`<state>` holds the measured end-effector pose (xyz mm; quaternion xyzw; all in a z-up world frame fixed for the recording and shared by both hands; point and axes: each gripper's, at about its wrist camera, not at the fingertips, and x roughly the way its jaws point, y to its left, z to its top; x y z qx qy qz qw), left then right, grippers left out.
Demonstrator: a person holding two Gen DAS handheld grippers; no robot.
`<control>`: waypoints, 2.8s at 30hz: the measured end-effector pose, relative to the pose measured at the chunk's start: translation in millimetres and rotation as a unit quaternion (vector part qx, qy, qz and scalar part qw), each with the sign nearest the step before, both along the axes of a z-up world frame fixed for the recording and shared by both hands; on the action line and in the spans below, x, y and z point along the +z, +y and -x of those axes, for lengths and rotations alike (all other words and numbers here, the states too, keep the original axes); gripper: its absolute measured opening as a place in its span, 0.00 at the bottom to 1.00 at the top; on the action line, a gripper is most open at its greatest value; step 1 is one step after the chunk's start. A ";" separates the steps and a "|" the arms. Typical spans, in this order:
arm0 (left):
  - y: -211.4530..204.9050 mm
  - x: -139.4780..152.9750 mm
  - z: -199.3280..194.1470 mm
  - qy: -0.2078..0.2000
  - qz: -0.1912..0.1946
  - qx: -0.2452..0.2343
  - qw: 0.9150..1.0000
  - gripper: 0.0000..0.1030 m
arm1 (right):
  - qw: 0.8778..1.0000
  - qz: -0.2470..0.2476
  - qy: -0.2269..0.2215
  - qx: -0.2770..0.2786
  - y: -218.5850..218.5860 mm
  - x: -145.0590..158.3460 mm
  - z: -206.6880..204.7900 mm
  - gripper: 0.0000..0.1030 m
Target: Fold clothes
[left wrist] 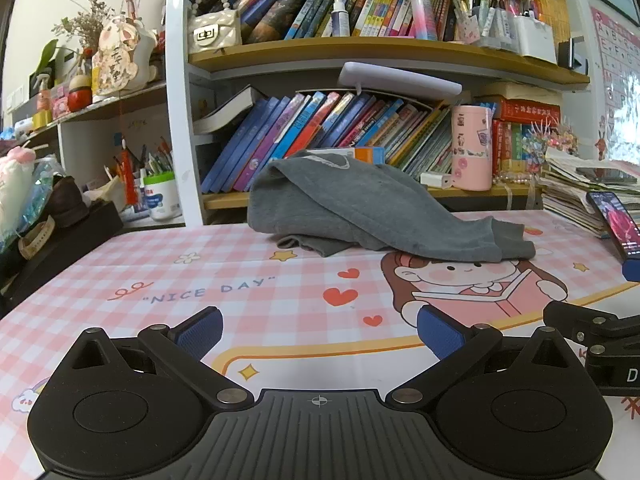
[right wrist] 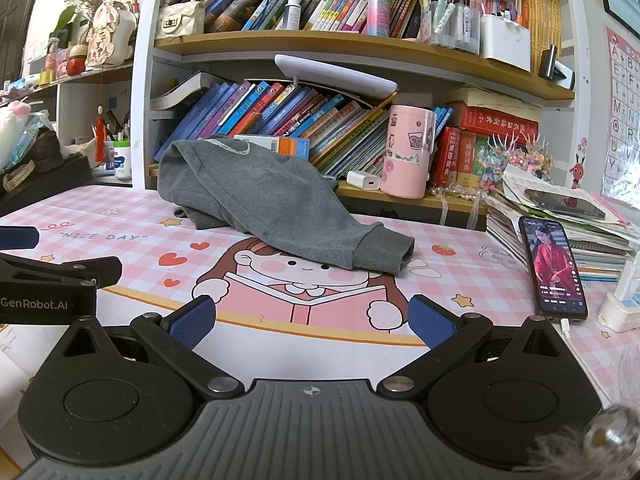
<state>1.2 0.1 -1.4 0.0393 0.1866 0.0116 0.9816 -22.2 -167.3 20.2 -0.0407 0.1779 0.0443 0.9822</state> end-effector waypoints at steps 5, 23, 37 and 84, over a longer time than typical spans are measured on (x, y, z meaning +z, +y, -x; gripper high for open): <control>-0.2 0.2 0.1 -0.001 -0.001 -0.002 1.000 1.00 | 1.000 -0.001 0.000 0.001 0.1 0.0 0.3 1.00; 1.9 0.1 1.0 -0.003 0.007 -0.006 1.000 1.00 | 1.000 -0.002 0.000 0.001 -0.4 0.1 0.5 1.00; 1.9 0.5 3.0 -0.011 0.005 0.007 1.000 1.00 | 1.000 0.011 -0.002 0.001 3.3 -0.2 1.0 1.00; 56.5 10.4 -134.0 0.047 0.053 -0.051 0.996 0.98 | 0.988 0.035 0.060 0.140 22.9 9.0 -156.4 1.00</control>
